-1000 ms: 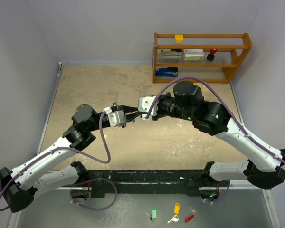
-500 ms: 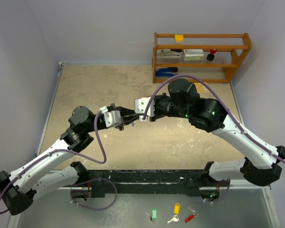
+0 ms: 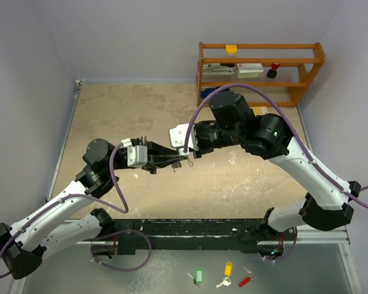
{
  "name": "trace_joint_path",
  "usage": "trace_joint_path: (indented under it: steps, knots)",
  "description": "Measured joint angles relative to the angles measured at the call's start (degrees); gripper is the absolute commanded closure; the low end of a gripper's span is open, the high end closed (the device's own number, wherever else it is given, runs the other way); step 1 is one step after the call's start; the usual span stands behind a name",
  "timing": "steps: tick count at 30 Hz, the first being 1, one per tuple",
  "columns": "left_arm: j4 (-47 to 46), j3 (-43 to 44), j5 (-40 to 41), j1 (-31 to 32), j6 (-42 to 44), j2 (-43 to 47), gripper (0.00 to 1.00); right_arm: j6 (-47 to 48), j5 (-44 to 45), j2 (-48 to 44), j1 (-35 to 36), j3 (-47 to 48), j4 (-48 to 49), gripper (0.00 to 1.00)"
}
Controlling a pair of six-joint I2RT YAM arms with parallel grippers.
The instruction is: Remove the keys from the keyring
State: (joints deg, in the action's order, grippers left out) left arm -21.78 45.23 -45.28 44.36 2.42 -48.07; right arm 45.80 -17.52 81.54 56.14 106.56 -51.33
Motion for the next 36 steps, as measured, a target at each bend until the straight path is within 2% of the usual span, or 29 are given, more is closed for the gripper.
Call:
trace_joint_path:
  steps: [5, 9, 14, 20, 25, 29, 32, 36]
  knots:
    - [-0.7, 0.3, -2.6, 0.0, -2.8, -1.0, 1.00, -0.2, -0.7, 3.1, 0.1, 5.2, -7.2, 1.00]
    - [0.2, 0.7, -4.7, 0.1, -3.1, -2.1, 1.00, -0.3, -1.4, 3.6, 0.1, 5.9, -10.3, 1.00]
    - [1.0, 2.0, -8.2, 1.5, -2.5, -3.0, 1.00, 0.2, -5.9, 4.5, 0.1, 8.4, -15.6, 1.00]
    - [13.6, 8.3, -11.2, 2.3, 8.4, -2.9, 1.00, 1.4, -10.7, 5.9, 0.0, 11.0, -17.5, 1.00]
    - [13.9, 14.2, -12.2, 5.6, 18.8, -0.1, 1.00, 1.9, -10.4, 12.8, -0.3, 10.8, -14.8, 1.00]
    - [18.8, 18.4, -12.7, 5.6, 26.4, 2.7, 1.00, 2.2, -10.6, 17.8, -1.0, 9.2, -12.4, 1.00]
    - [22.1, 20.9, -12.9, 5.7, 31.6, 3.9, 1.00, 1.9, -8.9, 17.1, -1.6, 5.5, -10.0, 1.00]
    - [22.4, 18.8, -13.0, 5.8, 32.2, 6.7, 1.00, 0.2, -5.6, 11.5, -3.6, -1.5, -2.7, 1.00]
